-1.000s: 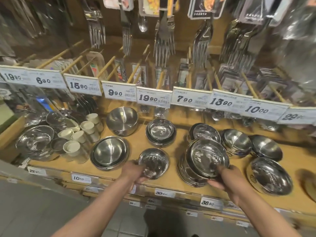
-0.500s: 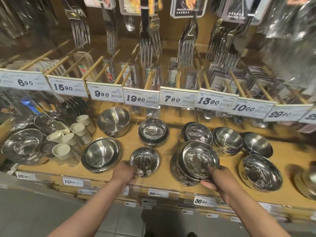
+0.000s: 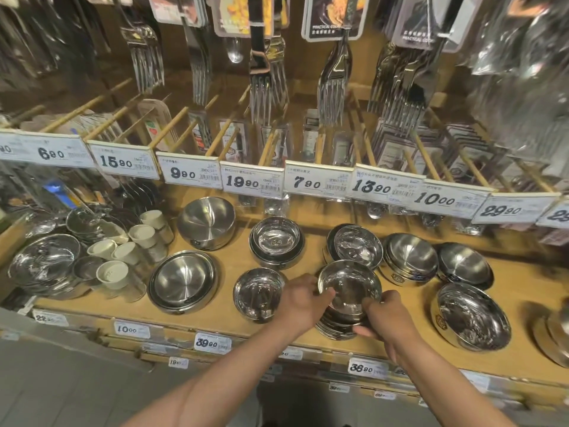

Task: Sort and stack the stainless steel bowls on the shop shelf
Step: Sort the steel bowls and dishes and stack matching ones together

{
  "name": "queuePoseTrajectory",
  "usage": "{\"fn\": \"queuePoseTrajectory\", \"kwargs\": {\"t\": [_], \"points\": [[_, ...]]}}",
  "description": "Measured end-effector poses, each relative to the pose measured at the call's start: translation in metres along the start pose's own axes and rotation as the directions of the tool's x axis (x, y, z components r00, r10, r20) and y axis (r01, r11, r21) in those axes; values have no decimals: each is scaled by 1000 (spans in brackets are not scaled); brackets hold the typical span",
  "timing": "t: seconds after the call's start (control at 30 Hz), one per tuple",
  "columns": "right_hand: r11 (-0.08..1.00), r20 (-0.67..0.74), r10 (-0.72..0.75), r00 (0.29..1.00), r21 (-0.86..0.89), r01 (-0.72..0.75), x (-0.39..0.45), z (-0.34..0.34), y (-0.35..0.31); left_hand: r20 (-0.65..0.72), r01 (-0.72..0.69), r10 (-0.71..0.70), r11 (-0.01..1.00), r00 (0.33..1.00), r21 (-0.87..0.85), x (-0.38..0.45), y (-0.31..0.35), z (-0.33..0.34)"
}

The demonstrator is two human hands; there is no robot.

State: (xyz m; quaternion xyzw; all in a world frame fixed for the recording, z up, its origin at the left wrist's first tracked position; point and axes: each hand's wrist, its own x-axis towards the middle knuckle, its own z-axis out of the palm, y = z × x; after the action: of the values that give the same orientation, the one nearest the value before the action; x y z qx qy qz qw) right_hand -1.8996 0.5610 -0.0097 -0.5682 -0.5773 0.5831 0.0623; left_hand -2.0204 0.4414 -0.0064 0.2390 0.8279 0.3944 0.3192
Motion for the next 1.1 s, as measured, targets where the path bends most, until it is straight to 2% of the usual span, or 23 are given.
{"fn": "queuePoseTrajectory", "kwargs": {"t": [0.07,0.2,0.27,0.4,0.53,0.6,0.67,0.7,0.73,0.8,0.87,0.93,1.0,1.1], "points": [[999,-31,-31,999,-34,30,-3,1,0,-51,-10,11,1000,999,19,4,-1,3],[932,-81,-95,992,-359,60,-7,-3,-6,-74,-9,11,999,997,33,8,-2,4],[898,-65,-115,991,-432,76,-7,-4,-6,-72,6,-4,1000,997,26,9,-3,7],[885,-30,-160,987,-447,130,-5,-2,1,-88,62,-63,998,994,-22,6,1,11],[841,-10,-241,970,-502,204,-7,-7,3,-197,100,-117,990,973,-96,4,9,8],[821,38,-343,939,-473,319,-13,-11,-4,-243,90,-112,991,963,-100,0,15,4],[826,116,-415,902,-369,427,-17,-15,-13,-271,71,-105,989,957,-133,-9,21,-7],[869,139,-397,907,-262,421,-18,-17,-19,-286,68,-111,985,952,-156,-12,23,-14],[929,178,-331,927,-113,353,-20,-19,-27,-303,68,-118,983,946,-170,-16,23,-24],[982,347,-184,920,109,155,-23,-21,-41,-312,78,-135,979,940,-187,-21,23,-46],[988,483,-136,865,127,85,-26,-21,-54,-296,77,-134,977,946,-198,-24,20,-66],[988,550,-123,826,142,52,-33,-15,-63,-299,65,-121,979,947,-191,-24,17,-81],[990,561,-93,823,141,15,-39,-5,-66,-274,77,-146,966,951,-248,-24,12,-89],[994,508,5,861,93,-61,-38,17,-67,-147,159,-231,909,962,-385,-26,0,-92]]}}
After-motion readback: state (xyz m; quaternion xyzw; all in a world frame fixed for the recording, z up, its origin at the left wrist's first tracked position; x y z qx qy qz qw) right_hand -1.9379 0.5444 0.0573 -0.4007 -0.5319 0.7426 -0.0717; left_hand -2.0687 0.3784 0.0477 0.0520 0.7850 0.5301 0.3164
